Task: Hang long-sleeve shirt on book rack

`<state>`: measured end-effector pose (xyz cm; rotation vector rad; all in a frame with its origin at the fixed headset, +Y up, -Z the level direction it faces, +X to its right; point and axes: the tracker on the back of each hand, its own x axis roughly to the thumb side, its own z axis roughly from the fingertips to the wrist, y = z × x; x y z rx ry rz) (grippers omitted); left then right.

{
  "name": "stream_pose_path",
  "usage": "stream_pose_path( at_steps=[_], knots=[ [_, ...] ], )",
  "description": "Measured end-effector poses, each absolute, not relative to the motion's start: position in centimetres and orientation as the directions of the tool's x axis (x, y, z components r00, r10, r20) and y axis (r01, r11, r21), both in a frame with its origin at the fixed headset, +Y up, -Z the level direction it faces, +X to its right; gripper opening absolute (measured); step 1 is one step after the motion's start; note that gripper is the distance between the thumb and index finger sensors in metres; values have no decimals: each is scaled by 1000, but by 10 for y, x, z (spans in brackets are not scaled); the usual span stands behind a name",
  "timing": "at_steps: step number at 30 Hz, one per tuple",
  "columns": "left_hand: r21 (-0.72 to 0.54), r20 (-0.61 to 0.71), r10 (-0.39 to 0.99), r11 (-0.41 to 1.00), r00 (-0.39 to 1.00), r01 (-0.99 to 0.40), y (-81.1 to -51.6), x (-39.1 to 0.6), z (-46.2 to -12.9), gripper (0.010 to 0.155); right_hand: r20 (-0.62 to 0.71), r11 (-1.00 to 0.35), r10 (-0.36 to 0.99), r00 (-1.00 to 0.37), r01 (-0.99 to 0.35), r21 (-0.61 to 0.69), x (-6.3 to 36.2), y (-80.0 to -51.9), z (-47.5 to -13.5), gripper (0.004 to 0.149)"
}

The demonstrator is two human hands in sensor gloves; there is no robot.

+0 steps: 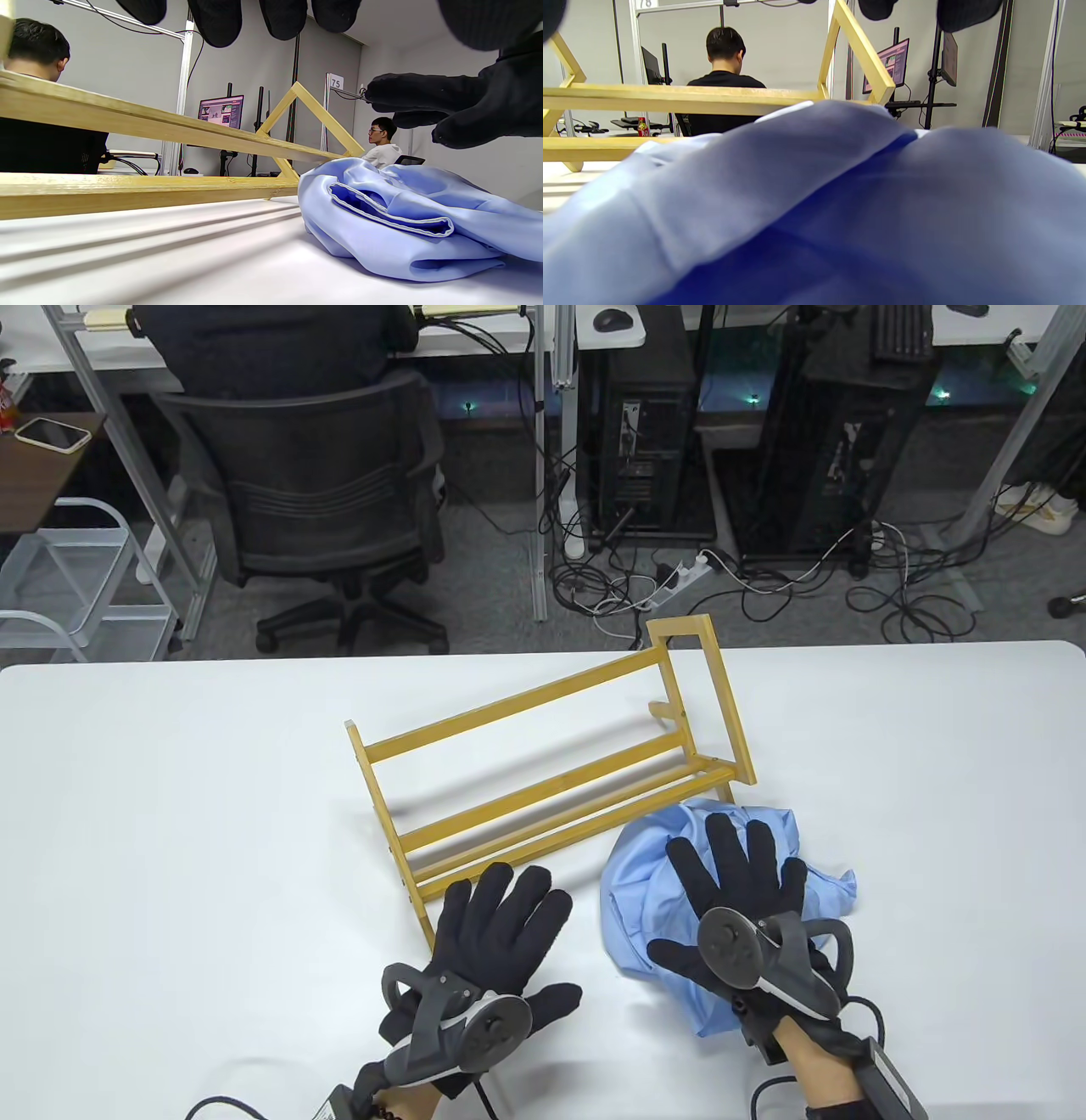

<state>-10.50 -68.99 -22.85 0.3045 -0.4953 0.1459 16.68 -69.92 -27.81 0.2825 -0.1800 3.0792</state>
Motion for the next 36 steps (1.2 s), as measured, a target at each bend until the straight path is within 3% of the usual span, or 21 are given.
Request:
stream_pose_path(
  at_steps=[14, 18, 21, 22, 31, 34, 36],
  knots=[
    [251, 505, 67, 942, 861, -221, -688, -105, -228, 91, 57, -987, -40, -998, 49, 156, 171, -748, -310, 103],
    [255, 511, 54, 943, 858, -212, -688, -103, -227, 91, 50, -951, -92, -995, 103, 291, 170, -772, -317, 100],
    [256, 512, 48, 945, 858, -206, -688, -103, -226, 91, 18, -952, -30, -999, 34, 304, 171, -771, -320, 100],
    [254, 512, 49, 945, 858, -205, -688, -103, -226, 91, 20, -949, -62, -998, 66, 310, 170, -769, -320, 99],
    [247, 506, 45, 949, 862, -195, -690, -102, -226, 91, 4, -968, -40, -999, 40, 246, 170, -762, -320, 88],
    [250, 503, 42, 949, 863, -192, -690, -102, -226, 91, -11, -996, -73, -997, 72, 59, 167, -760, -314, 75],
    [246, 502, 45, 950, 864, -192, -690, -102, -225, 91, -13, -998, -66, -998, 66, 7, 164, -762, -310, 69]
  ],
)
